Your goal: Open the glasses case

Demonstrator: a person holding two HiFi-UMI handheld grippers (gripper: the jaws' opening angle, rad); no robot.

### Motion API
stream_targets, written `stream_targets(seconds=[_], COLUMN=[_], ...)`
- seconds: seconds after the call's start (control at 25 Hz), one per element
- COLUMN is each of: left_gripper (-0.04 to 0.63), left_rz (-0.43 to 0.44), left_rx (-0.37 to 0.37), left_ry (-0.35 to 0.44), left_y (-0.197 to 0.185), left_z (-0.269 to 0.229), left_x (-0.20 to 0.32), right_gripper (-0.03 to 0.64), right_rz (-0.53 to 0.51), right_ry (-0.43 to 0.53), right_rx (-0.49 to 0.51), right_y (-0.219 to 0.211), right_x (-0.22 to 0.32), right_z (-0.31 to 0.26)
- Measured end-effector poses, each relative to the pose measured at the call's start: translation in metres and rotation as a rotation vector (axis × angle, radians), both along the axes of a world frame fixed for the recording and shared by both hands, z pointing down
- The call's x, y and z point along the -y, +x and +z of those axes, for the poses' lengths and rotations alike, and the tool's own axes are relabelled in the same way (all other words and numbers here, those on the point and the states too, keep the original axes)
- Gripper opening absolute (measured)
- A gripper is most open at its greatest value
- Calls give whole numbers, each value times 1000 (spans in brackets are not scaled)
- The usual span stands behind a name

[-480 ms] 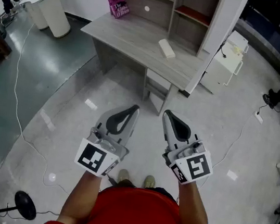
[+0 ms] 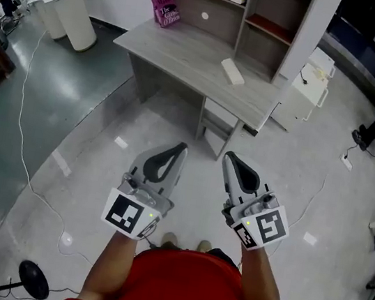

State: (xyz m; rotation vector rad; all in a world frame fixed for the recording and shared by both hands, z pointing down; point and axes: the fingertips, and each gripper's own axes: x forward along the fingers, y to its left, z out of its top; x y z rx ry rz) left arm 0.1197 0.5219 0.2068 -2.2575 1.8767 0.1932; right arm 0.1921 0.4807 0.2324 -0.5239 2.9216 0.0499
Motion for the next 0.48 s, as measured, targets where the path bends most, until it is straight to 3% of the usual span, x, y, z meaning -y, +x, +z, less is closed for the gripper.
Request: stream_targets(seconds=[0.28,0.48], left_gripper=[8,8], left_rz=[11,11], left_rx=[-18,-28], left_ry=[-15,-35], left_y=[-53,-85], left_z=[16,28], left_x=[-2,24], right_gripper=[5,5], right_rz=[37,87], right_ry=[2,9], right_rx=[-41,-77], right_y=[-41,-61], right_x=[1,35], right_z=[17,27])
